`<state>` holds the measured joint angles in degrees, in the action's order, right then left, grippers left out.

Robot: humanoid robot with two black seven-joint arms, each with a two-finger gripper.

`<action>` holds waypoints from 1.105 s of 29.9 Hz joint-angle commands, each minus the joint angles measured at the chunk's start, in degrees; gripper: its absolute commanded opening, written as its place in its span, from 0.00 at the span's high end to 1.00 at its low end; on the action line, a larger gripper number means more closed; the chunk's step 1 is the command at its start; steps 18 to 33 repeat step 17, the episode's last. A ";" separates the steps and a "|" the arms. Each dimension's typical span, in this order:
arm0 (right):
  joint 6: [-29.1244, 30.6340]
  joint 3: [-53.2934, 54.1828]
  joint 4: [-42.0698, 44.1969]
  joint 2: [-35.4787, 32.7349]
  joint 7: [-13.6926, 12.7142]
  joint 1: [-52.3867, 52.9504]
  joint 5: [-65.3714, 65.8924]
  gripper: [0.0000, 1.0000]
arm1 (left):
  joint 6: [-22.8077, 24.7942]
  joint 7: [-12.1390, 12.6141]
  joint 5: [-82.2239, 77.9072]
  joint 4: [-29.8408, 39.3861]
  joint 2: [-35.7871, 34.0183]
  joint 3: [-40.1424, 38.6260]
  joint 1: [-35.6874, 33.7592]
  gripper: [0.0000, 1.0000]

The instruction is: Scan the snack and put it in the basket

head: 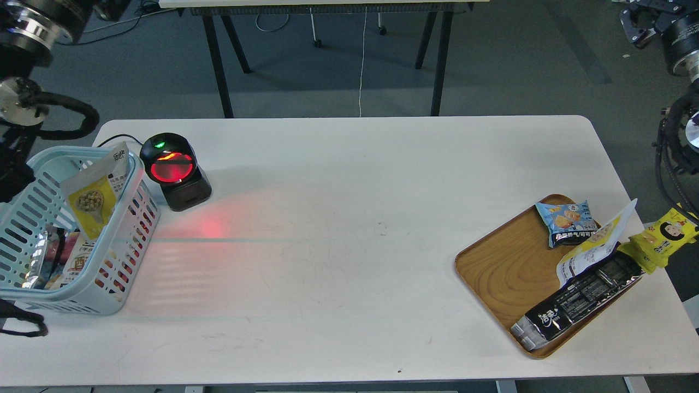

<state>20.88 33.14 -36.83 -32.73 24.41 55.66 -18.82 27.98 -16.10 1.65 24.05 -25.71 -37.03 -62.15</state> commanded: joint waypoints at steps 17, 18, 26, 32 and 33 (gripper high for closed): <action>7.12 2.37 4.58 4.69 -3.58 -2.84 -2.97 0.01 | 0.02 6.34 22.08 -6.12 8.66 -7.70 4.06 0.00; 7.12 2.37 4.58 4.69 -3.58 -2.84 -2.97 0.01 | 0.02 6.34 22.08 -6.12 8.66 -7.70 4.06 0.00; 7.12 2.37 4.58 4.69 -3.58 -2.84 -2.97 0.01 | 0.02 6.34 22.08 -6.12 8.66 -7.70 4.06 0.00; 7.12 2.37 4.58 4.69 -3.58 -2.84 -2.97 0.01 | 0.02 6.34 22.08 -6.12 8.66 -7.70 4.06 0.00; 7.12 2.37 4.58 4.69 -3.58 -2.84 -2.97 0.01 | 0.02 6.34 22.08 -6.12 8.66 -7.70 4.06 0.00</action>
